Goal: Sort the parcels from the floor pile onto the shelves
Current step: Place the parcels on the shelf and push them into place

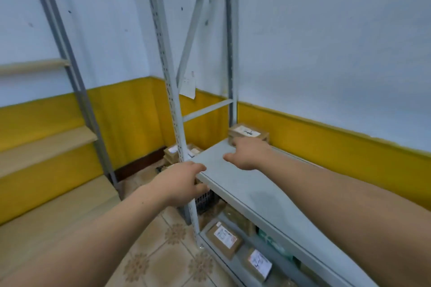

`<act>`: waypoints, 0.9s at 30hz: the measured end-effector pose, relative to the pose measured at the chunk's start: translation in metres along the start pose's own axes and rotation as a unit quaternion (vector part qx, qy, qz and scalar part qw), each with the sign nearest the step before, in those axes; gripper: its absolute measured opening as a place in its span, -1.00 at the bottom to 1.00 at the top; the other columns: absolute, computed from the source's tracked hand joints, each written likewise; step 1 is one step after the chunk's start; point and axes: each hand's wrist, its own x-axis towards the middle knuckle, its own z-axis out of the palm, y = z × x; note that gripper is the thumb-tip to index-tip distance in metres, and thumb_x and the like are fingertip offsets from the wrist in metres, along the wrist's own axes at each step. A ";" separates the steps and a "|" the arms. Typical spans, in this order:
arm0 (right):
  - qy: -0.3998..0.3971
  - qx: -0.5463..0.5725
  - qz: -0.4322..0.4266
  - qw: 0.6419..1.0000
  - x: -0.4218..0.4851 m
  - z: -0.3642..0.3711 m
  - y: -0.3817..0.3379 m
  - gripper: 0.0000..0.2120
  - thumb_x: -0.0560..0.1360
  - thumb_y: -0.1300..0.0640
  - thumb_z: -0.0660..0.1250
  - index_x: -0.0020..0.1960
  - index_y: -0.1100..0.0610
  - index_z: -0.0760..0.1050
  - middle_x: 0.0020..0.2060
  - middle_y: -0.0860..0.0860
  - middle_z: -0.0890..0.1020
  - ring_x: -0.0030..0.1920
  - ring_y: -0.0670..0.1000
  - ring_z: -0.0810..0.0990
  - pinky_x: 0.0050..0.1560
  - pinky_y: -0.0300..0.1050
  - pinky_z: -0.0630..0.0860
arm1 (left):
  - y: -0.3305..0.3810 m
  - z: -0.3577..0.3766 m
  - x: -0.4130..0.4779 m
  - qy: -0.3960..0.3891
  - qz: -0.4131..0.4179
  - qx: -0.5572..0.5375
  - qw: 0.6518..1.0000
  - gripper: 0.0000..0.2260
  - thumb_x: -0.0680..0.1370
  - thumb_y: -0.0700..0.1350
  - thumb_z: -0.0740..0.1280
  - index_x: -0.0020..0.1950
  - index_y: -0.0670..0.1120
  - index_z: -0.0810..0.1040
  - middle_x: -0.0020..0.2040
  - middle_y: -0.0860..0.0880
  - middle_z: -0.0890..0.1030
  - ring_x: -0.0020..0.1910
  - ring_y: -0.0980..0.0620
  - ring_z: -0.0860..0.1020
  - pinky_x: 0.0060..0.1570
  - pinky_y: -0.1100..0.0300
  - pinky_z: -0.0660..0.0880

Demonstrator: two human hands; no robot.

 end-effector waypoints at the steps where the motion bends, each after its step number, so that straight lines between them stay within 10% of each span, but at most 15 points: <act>1: -0.004 0.007 -0.018 1.000 0.016 0.002 -0.019 -0.36 0.57 -0.30 0.14 0.51 0.07 0.28 0.44 0.10 0.41 0.38 0.17 0.42 0.23 0.09 0.45 | -0.019 0.000 0.003 0.000 -0.015 -0.006 1.000 -0.46 0.56 0.19 0.27 0.50 0.05 0.28 0.45 0.00 0.38 0.36 -0.01 0.40 0.29 0.08 0.40; 14: -0.114 0.037 -0.185 0.975 0.262 0.075 -0.218 -0.40 0.58 -0.25 0.20 0.48 0.09 0.31 0.36 0.12 0.49 0.29 0.16 0.49 0.09 0.00 0.45 | -0.237 0.010 0.111 -0.017 -0.181 -0.107 0.978 -0.50 0.57 0.09 0.30 0.49 0.05 0.31 0.42 -0.03 0.43 0.36 -0.04 0.41 0.31 0.04 0.39; 27: -0.158 0.033 -0.082 0.983 0.490 0.150 -0.332 -0.47 0.58 -0.19 0.23 0.39 0.16 0.42 0.24 0.16 0.56 0.19 0.16 0.55 0.09 -0.02 0.49 | -0.485 0.018 0.255 -0.076 -0.169 -0.128 0.974 -0.48 0.57 0.13 0.28 0.49 0.01 0.31 0.45 -0.05 0.39 0.38 -0.06 0.39 0.32 0.05 0.38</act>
